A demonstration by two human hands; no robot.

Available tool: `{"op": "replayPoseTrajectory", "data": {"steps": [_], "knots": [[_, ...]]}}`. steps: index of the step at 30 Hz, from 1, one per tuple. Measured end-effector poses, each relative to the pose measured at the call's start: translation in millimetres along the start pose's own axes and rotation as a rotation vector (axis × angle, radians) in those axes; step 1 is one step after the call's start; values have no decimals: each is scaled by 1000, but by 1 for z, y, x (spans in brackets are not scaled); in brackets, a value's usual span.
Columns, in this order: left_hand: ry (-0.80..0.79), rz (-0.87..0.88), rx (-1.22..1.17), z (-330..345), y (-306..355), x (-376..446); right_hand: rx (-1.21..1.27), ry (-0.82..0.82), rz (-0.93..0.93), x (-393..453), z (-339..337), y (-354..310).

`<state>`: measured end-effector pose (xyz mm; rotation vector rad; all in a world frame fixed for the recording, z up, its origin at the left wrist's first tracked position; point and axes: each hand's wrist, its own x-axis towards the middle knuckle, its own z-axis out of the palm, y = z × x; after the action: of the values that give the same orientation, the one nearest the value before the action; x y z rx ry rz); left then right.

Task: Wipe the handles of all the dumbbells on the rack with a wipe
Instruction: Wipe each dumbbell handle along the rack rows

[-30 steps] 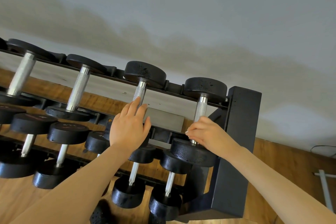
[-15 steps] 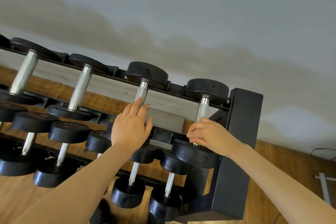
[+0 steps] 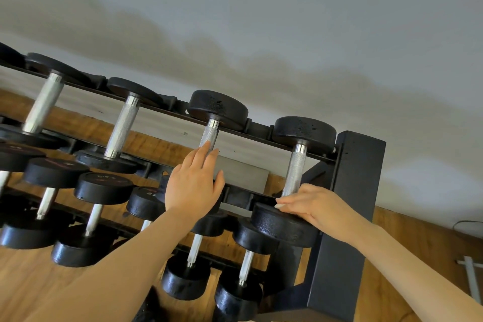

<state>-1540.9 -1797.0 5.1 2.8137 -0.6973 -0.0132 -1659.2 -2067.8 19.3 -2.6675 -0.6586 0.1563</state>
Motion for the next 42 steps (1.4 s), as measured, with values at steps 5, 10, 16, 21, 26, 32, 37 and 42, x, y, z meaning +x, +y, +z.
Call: {"op": "replayPoseTrajectory", "data": {"steps": [5,10,16,21,26,32,37,42], "knots": [[5,8,-7,0,1,0,-91,82,-5,8,8,9],[0,6,2,-1,1,0,32,266,241,-3,8,9],[-7,-3,10,-3,3,-1,126,135,230,-15,14,-1],[-2,-6,22,-3,4,0,152,268,340,-16,9,6],[-2,-1,36,-3,3,0,243,152,293,-21,17,2],[2,-3,31,-3,4,0,267,172,377,-17,16,-4],[4,1,39,-2,4,0,284,232,411,-16,19,-7],[5,-1,37,-2,4,0,255,292,409,-14,21,-8]]}}
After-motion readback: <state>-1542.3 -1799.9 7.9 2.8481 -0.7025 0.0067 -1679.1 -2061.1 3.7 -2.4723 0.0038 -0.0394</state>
